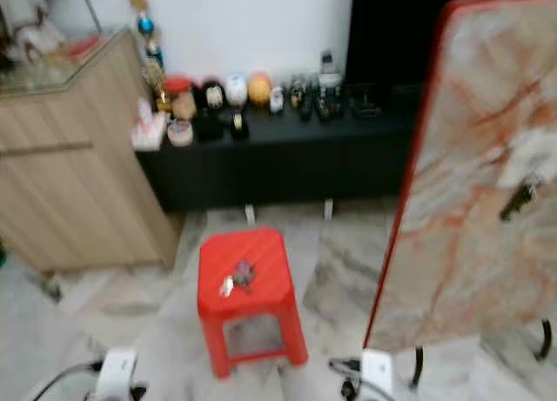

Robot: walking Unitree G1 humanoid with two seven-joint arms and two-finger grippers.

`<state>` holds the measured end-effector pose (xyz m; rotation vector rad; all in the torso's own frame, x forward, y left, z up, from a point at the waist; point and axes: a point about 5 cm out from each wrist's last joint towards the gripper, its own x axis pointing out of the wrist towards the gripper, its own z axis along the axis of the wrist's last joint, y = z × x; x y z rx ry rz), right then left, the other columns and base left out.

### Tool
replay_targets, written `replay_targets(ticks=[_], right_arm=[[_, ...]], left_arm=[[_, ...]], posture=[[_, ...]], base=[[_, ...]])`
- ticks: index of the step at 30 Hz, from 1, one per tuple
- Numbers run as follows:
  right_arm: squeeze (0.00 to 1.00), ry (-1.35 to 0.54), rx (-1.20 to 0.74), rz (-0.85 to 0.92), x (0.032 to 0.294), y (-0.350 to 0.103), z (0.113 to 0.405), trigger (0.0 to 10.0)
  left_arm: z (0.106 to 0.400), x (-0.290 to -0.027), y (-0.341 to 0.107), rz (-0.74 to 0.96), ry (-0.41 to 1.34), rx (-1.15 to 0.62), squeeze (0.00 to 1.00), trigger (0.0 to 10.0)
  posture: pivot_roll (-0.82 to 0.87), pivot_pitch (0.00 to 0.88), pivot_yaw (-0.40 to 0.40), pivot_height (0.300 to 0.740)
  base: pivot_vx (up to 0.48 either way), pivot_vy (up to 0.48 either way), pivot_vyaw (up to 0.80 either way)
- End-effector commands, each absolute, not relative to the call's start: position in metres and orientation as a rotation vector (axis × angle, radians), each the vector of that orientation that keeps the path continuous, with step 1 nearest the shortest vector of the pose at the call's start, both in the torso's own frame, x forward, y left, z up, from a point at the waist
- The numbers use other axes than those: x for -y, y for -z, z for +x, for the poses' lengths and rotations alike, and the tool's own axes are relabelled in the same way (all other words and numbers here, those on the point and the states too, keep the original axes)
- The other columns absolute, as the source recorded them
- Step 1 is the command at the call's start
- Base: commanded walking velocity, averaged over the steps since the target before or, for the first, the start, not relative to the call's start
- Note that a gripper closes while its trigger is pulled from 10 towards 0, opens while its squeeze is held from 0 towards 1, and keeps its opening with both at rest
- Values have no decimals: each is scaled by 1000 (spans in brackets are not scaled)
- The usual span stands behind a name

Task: Hang keys on a hook

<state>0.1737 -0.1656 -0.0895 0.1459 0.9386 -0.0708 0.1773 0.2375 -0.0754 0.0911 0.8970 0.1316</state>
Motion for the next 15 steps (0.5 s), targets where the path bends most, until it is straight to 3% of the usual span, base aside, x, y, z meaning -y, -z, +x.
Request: replay_targets(ticks=[1, 13, 15], right_arm=[[0, 98, -928, 138, 175, 88, 174, 10000], [0, 97, -926, 143, 174, 89, 174, 10000], [0, 95, -928, 143, 173, 89, 174, 10000]], left_arm=[[181, -233, 75, 79, -130, -889, 0, 10000], [182, -233, 75, 76, -135, -888, 0, 10000], [182, -233, 75, 79, -131, -886, 0, 10000]], posture=[[-61, 0, 59, 740], [-56, 0, 58, 740], [-56, 0, 58, 740]], base=[[0, 480, 0], [0, 480, 0], [0, 152, 0]])
